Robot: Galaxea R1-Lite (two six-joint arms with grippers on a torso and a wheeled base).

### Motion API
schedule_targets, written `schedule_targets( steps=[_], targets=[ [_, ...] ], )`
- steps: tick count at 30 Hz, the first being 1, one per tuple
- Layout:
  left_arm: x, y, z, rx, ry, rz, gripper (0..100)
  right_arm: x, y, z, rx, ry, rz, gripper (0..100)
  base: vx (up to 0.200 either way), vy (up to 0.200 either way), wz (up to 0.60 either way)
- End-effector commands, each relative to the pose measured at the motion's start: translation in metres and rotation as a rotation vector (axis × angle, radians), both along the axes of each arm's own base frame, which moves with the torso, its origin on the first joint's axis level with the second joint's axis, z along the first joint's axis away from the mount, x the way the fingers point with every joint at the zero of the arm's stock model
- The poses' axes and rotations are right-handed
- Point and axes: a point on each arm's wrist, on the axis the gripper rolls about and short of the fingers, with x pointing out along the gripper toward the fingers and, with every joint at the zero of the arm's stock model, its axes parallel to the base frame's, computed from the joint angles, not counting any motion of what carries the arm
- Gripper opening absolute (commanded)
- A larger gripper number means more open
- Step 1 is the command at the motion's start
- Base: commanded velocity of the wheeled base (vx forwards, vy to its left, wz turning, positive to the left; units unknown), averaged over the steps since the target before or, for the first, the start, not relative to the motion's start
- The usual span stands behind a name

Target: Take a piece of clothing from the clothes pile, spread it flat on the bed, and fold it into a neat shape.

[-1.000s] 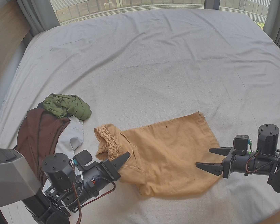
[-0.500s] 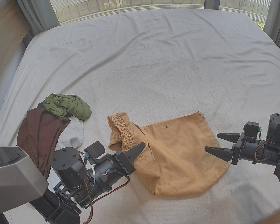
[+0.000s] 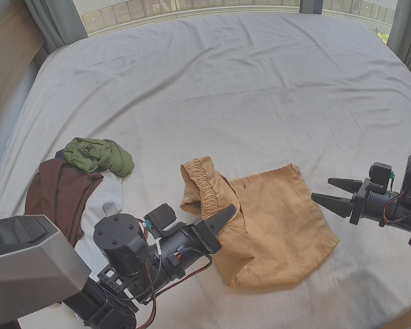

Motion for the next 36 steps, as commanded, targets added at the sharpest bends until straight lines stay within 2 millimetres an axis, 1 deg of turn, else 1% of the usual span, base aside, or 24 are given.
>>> schedule_targets(
  steps=[1, 4, 12, 17, 21, 23, 24, 28, 33, 36],
  targets=[
    [0.001, -0.007, -0.001, -0.004, -0.005, -0.011, 0, 0.002, -0.003, 0.006, 0.006, -0.027, -0.012, 100, 0.000, 0.000, 0.00],
    [0.001, -0.012, 0.001, -0.010, -0.009, -0.027, 0, 0.003, -0.003, 0.007, 0.008, -0.032, -0.012, 100, 0.000, 0.000, 0.00],
    [0.004, -0.035, -0.007, -0.025, -0.021, -0.070, 0, 0.006, -0.007, 0.009, 0.010, -0.044, -0.030, 100, 0.000, 0.000, 0.00],
    [0.006, -0.041, -0.006, -0.032, -0.027, -0.078, 0, 0.007, -0.013, 0.010, 0.016, -0.044, -0.030, 100, 0.000, 0.000, 0.00],
    [0.008, -0.049, -0.009, -0.031, -0.025, -0.090, 0, 0.008, -0.013, 0.012, 0.030, -0.043, -0.031, 100, 0.000, 0.000, 0.00],
    [0.008, -0.057, -0.014, -0.032, -0.025, -0.107, 0, 0.007, -0.014, 0.014, 0.031, -0.049, -0.032, 100, 0.000, 0.000, 0.00],
    [0.008, -0.058, -0.015, -0.031, -0.024, -0.107, 0, 0.007, -0.014, 0.015, 0.032, -0.051, -0.032, 100, 0.000, 0.000, 0.00],
    [0.016, -0.070, -0.019, -0.044, -0.039, -0.113, 0, 0.007, -0.014, 0.015, 0.036, -0.047, -0.032, 100, 0.000, 0.000, 0.00],
    [0.009, -0.079, -0.026, -0.034, -0.027, -0.144, 0, 0.007, -0.014, 0.014, 0.036, -0.045, -0.032, 100, 0.000, 0.000, 0.00],
    [0.009, -0.084, -0.037, -0.019, -0.009, -0.150, 0, 0.007, -0.013, 0.014, 0.036, -0.044, -0.031, 100, 0.000, 0.000, 0.00]
  ],
)
